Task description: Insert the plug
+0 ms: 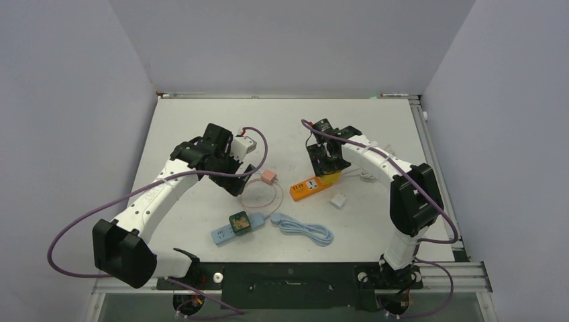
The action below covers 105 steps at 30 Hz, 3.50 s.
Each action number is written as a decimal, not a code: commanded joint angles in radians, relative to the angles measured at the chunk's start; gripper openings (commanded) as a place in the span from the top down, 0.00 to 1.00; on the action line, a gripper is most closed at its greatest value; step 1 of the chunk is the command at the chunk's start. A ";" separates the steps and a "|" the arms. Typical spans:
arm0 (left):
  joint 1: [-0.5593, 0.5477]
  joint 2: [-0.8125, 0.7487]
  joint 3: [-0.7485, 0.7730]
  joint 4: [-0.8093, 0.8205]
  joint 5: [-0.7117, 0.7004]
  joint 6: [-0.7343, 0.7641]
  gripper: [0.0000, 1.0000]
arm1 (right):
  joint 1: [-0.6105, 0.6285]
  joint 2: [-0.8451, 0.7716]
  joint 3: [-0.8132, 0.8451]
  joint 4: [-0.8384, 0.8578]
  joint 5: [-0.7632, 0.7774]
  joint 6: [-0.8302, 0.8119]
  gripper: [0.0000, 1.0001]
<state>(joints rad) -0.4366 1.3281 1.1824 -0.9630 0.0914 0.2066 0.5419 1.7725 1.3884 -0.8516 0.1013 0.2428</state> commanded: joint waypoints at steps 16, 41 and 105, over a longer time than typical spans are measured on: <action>0.007 -0.016 -0.002 0.000 0.022 0.001 0.06 | -0.005 -0.122 -0.020 0.042 -0.036 -0.002 0.95; 0.007 -0.018 0.005 -0.009 0.028 -0.003 0.06 | -0.019 -0.088 -0.065 0.089 -0.035 -0.012 0.95; 0.007 -0.023 0.023 -0.017 0.033 0.004 0.06 | 0.015 0.008 -0.172 0.157 0.066 0.059 0.95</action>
<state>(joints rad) -0.4366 1.3281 1.1721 -0.9703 0.1097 0.2062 0.5510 1.7317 1.2621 -0.7105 0.1402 0.2680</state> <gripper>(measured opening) 0.942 0.629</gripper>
